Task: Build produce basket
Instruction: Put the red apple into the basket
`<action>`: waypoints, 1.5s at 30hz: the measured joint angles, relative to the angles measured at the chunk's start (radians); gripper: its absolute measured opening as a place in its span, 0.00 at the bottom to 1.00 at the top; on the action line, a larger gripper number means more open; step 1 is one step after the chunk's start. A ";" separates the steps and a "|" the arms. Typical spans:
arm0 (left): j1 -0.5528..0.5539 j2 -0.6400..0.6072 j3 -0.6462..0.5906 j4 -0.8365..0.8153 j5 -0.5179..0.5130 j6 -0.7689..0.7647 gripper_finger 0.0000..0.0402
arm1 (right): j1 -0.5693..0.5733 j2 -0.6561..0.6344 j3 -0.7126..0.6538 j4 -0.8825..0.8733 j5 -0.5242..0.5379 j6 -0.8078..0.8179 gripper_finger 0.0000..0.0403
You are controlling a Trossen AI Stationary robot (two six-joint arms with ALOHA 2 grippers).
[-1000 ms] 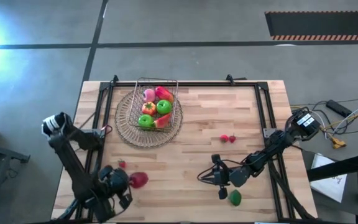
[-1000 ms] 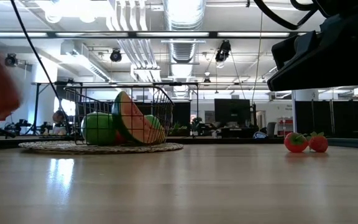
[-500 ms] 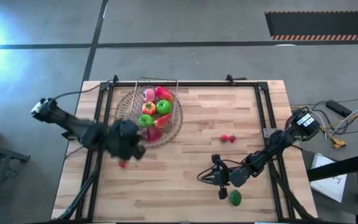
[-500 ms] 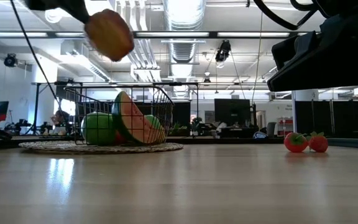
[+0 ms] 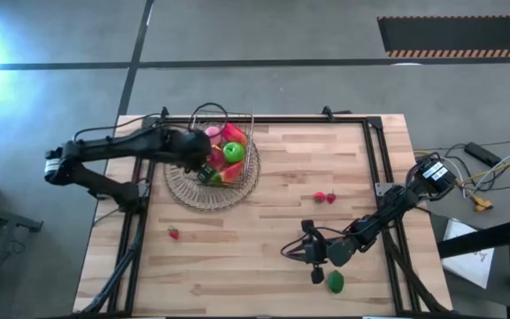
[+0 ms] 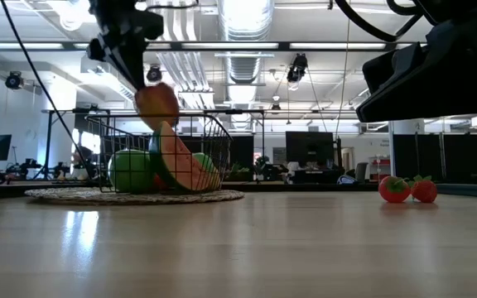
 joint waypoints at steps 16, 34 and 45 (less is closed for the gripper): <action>0.041 0.218 0.014 0.015 0.097 0.150 0.01 | 0.000 0.000 0.000 0.000 0.000 -0.001 0.02; 0.048 0.267 -0.002 0.092 0.180 0.189 0.01 | 0.000 0.000 0.000 0.001 0.000 0.001 0.02; 0.048 0.244 -0.003 0.114 0.264 0.207 0.01 | 0.000 0.000 0.000 0.000 0.000 0.012 0.02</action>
